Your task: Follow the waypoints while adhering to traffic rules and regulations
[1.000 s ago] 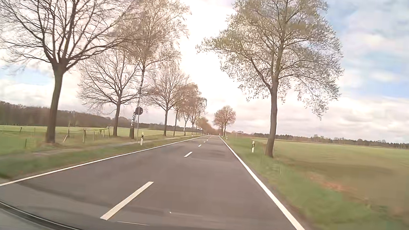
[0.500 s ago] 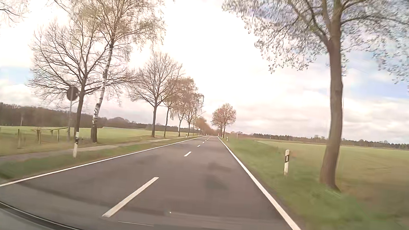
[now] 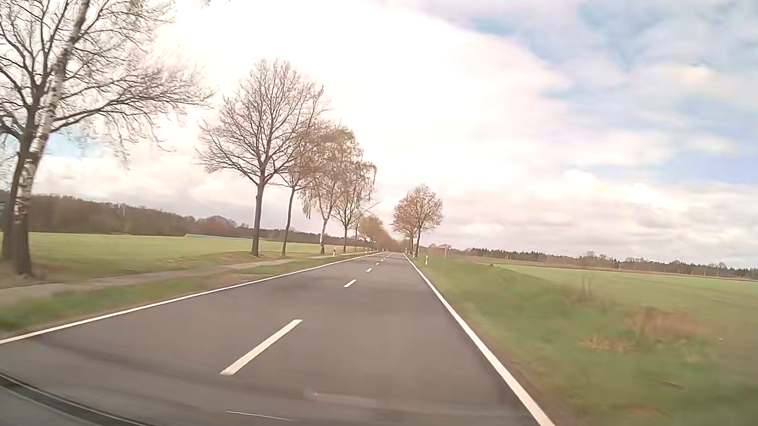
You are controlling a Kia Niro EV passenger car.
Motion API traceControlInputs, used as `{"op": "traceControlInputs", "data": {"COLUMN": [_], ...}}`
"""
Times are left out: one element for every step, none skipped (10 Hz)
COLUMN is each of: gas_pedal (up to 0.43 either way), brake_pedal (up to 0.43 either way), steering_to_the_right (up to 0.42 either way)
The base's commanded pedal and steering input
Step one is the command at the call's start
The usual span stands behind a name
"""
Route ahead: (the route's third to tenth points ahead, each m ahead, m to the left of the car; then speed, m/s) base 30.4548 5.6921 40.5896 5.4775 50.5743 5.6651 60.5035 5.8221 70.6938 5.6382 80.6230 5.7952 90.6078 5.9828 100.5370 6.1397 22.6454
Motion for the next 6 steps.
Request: {"op": "traceControlInputs", "data": {"gas_pedal": [0.209,0.197,0.189,0.169,0.157,0.157], "brake_pedal": [0.0,0.0,0.0,0.0,0.0,0.0], "steering_to_the_right": [-0.003,-0.003,-0.003,-0.003,-0.003,-0.003]}}
